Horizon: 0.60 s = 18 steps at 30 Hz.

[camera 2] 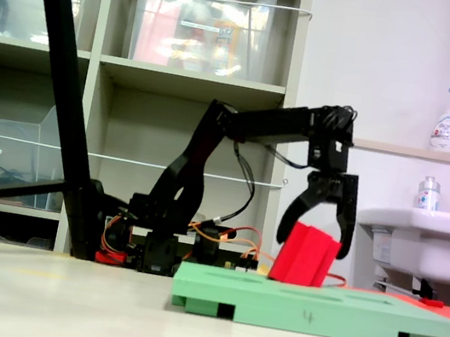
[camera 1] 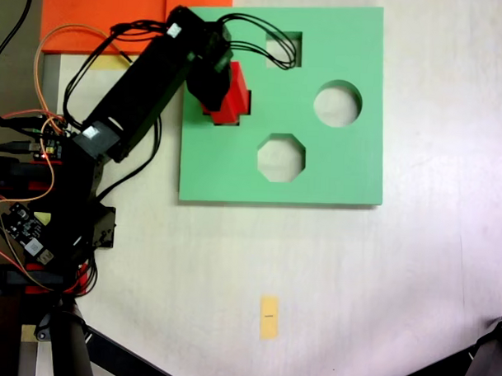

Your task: Put the cross columnar block into the corresponding hole

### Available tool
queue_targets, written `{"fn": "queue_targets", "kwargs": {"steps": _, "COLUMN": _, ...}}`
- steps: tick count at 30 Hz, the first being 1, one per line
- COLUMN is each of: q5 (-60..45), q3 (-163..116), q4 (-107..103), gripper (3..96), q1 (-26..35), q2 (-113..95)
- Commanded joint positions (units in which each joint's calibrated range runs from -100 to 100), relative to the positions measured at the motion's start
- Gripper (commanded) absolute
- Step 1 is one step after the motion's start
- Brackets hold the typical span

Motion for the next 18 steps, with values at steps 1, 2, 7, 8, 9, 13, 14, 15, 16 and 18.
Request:
{"fn": "queue_targets", "kwargs": {"steps": 1, "q5": 0.2, "q3": 5.4, "q4": -1.7, "gripper": 38.9, "q1": 0.4, "q2": 1.0}}
{"fn": "queue_targets", "kwargs": {"steps": 2, "q5": 0.2, "q3": 5.4, "q4": -1.7, "gripper": 38.9, "q1": 0.4, "q2": 1.4}}
{"fn": "queue_targets", "kwargs": {"steps": 7, "q5": 0.2, "q3": 5.4, "q4": -1.7, "gripper": 38.9, "q1": 0.4, "q2": 3.5}}
{"fn": "queue_targets", "kwargs": {"steps": 8, "q5": 0.2, "q3": 5.4, "q4": -1.7, "gripper": 38.9, "q1": 0.4, "q2": 4.0}}
{"fn": "queue_targets", "kwargs": {"steps": 9, "q5": 0.2, "q3": 5.4, "q4": -1.7, "gripper": 38.9, "q1": 0.4, "q2": 4.4}}
{"fn": "queue_targets", "kwargs": {"steps": 13, "q5": -0.4, "q3": 5.4, "q4": -1.7, "gripper": 52.3, "q1": 0.4, "q2": 4.5}}
{"fn": "queue_targets", "kwargs": {"steps": 14, "q5": -0.8, "q3": 5.4, "q4": -1.7, "gripper": 53.2, "q1": 0.4, "q2": 4.5}}
{"fn": "queue_targets", "kwargs": {"steps": 15, "q5": -1.3, "q3": 5.4, "q4": -1.7, "gripper": 53.5, "q1": 0.4, "q2": 4.7}}
{"fn": "queue_targets", "kwargs": {"steps": 16, "q5": -1.5, "q3": 5.4, "q4": -1.7, "gripper": 53.5, "q1": 0.4, "q2": 4.8}}
{"fn": "queue_targets", "kwargs": {"steps": 18, "q5": -1.5, "q3": 5.3, "q4": -1.7, "gripper": 55.9, "q1": 0.5, "q2": 4.9}}
